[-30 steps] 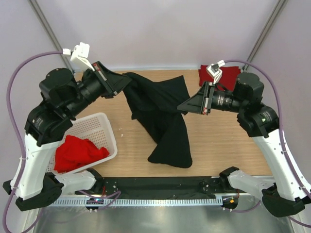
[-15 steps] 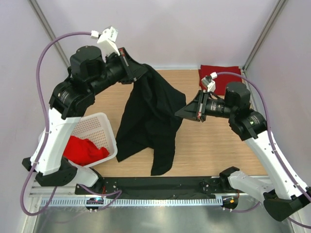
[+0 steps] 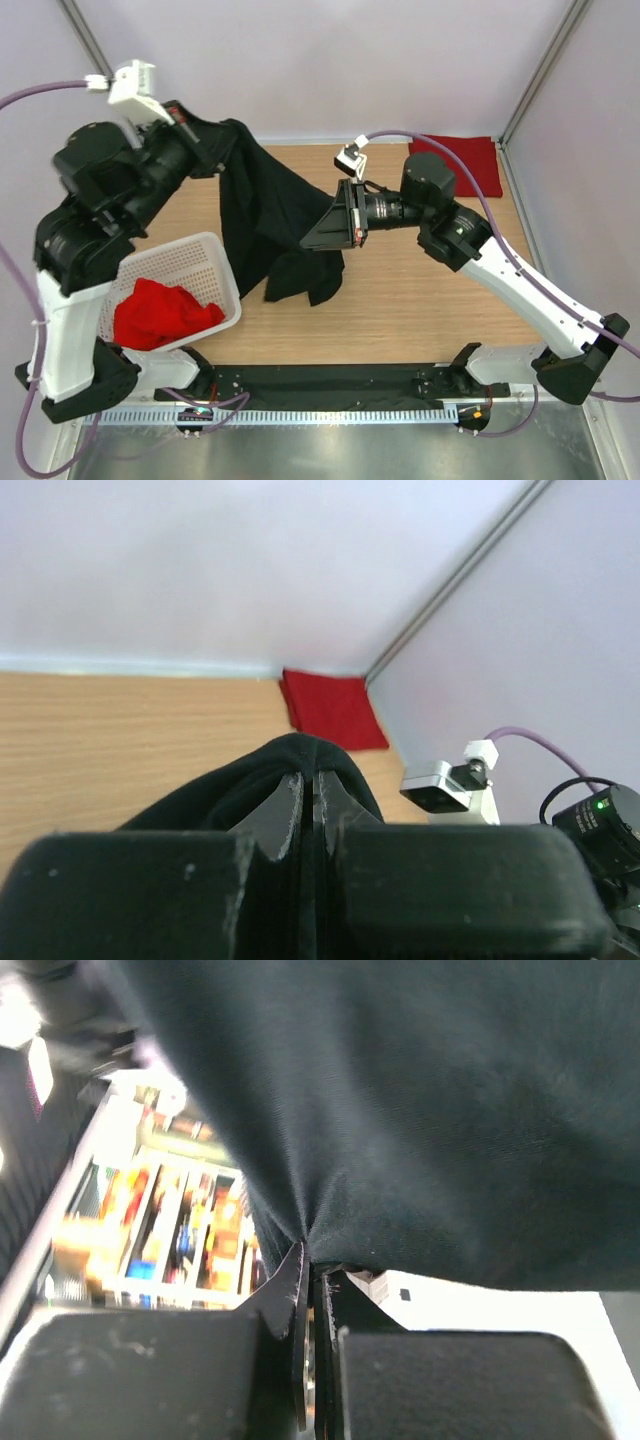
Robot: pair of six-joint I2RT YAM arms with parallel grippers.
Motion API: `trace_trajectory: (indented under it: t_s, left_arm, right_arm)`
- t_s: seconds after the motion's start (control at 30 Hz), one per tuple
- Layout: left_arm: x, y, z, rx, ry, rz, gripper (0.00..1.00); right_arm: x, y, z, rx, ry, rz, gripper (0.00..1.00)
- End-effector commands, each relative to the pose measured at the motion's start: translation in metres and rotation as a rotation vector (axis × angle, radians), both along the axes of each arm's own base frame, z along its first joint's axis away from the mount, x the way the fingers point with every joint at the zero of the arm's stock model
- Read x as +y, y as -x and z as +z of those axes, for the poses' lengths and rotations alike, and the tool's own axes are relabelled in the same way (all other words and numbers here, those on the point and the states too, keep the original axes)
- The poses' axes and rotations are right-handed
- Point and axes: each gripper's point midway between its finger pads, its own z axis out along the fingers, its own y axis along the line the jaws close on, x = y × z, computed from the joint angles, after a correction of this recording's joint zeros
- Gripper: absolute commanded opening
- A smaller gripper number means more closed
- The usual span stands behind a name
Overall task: Fold and stack the t-shirts
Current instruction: Flatten the tshirt out
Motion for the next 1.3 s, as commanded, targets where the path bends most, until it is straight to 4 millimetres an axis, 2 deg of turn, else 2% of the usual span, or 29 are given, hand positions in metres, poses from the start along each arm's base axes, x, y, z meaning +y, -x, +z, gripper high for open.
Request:
trace_trajectory:
  t_s: [0.0,0.1,0.17,0.27,0.3,0.37,0.4,0.43,0.47,0.5,0.53,0.57,0.6,0.63,0.73,0.77,0.8,0.83,0.87,0.9,0.93,0.97,1.0,1.07,1.1,1.13,1.2,1.23,1.27]
  left_arm:
    - [0.06,0.028,0.089,-0.263,0.184,0.16,0.0]
    - [0.056,0.037,0.102,-0.297,0.197,0.11,0.0]
    - [0.041,0.032,0.098,-0.288,0.18,0.061,0.0]
    - [0.008,0.009,0.076,-0.227,0.136,-0.005,0.0]
    - [-0.016,-0.004,0.062,-0.189,0.106,-0.063,0.0]
    - [-0.047,-0.024,0.035,-0.125,0.072,-0.134,0.0]
    - [-0.067,-0.028,0.023,-0.097,0.054,-0.203,0.0]
    - [-0.094,-0.051,-0.006,-0.025,0.024,-0.242,0.0]
    - [-0.109,-0.058,-0.021,0.01,0.009,-0.285,0.0]
    - [-0.126,-0.062,-0.036,0.048,-0.001,-0.343,0.0]
    - [-0.149,-0.085,-0.072,0.131,-0.024,-0.359,0.0]
    - [-0.159,-0.094,-0.095,0.182,-0.039,-0.365,0.0]
    - [-0.172,-0.106,-0.116,0.229,-0.032,-0.366,0.0]
    - [-0.193,-0.121,-0.15,0.297,-0.014,-0.392,0.0]
    - [-0.229,-0.138,-0.193,0.364,-0.032,-0.428,0.0]
    - [-0.251,-0.146,-0.236,0.425,-0.08,-0.442,0.0]
    - [-0.259,-0.151,-0.236,0.424,-0.077,-0.448,0.0]
    - [-0.266,-0.155,-0.255,0.462,-0.092,-0.449,0.01]
    - [-0.275,-0.165,-0.29,0.526,-0.123,-0.441,0.02]
    - [-0.273,-0.166,-0.296,0.567,-0.15,-0.421,0.08]
    - [-0.272,-0.169,-0.303,0.584,-0.172,-0.407,0.23]
    - [-0.268,-0.176,-0.326,0.623,-0.211,-0.373,0.27]
    - [-0.256,-0.17,-0.333,0.662,-0.267,-0.351,0.32]
    - [-0.243,-0.168,-0.333,0.669,-0.308,-0.326,0.39]
    - [-0.23,-0.167,-0.318,0.651,-0.31,-0.299,0.43]
    - [-0.217,-0.162,-0.329,0.676,-0.35,-0.284,0.55]
    - [-0.194,-0.156,-0.326,0.681,-0.378,-0.245,0.63]
    - [-0.174,-0.144,-0.316,0.668,-0.406,-0.221,0.69]
    - [-0.166,-0.138,-0.313,0.666,-0.418,-0.218,0.71]
  right_arm:
    - [-0.003,0.049,0.052,-0.123,-0.134,0.21,0.01]
    - [-0.003,0.063,0.079,-0.157,-0.214,0.282,0.01]
    - [-0.008,0.068,0.092,-0.189,-0.273,0.301,0.01]
    - [-0.008,0.067,0.078,-0.16,-0.245,0.285,0.01]
    - [-0.007,0.064,0.071,-0.157,-0.235,0.267,0.01]
    - [-0.012,0.057,0.051,-0.12,-0.188,0.209,0.01]
    - [-0.015,0.046,0.044,-0.131,-0.171,0.153,0.01]
    - [-0.019,0.038,0.026,-0.076,-0.101,0.108,0.01]
    - [-0.031,0.015,0.01,-0.055,-0.057,0.014,0.01]
    - [-0.046,0.01,-0.005,-0.006,0.003,-0.048,0.01]
    - [-0.057,-0.004,-0.026,0.001,0.059,-0.129,0.01]
    - [-0.082,-0.028,-0.037,0.016,0.095,-0.267,0.01]
    - [-0.099,-0.032,-0.07,0.129,0.207,-0.338,0.01]
    - [-0.126,-0.059,-0.099,0.111,0.306,-0.49,0.01]
    - [-0.175,-0.062,-0.165,0.21,0.589,-0.665,0.01]
    - [-0.194,-0.071,-0.183,0.208,0.676,-0.756,0.01]
    - [-0.21,-0.077,-0.194,0.241,0.719,-0.828,0.01]
    - [-0.219,-0.076,-0.211,0.281,0.759,-0.856,0.01]
    - [-0.233,-0.081,-0.221,0.293,0.807,-0.911,0.01]
    - [-0.242,-0.081,-0.231,0.323,0.855,-0.939,0.01]
    - [-0.248,-0.084,-0.24,0.333,0.901,-0.946,0.01]
    - [-0.261,-0.089,-0.246,0.305,0.967,-0.983,0.01]
    - [-0.268,-0.088,-0.251,0.302,1.02,-0.988,0.01]
    - [-0.283,-0.096,-0.254,0.271,1.121,-0.999,0.01]
    - [-0.303,-0.095,-0.258,0.24,1.234,-1.028,0.01]
    - [-0.31,-0.1,-0.255,0.22,1.265,-1.046,0.01]
    - [-0.321,-0.106,-0.258,0.192,1.342,-1.053,0.01]
    - [-0.323,-0.11,-0.257,0.187,1.351,-1.056,0.01]
    - [-0.323,-0.114,-0.261,0.192,1.364,-1.046,0.01]
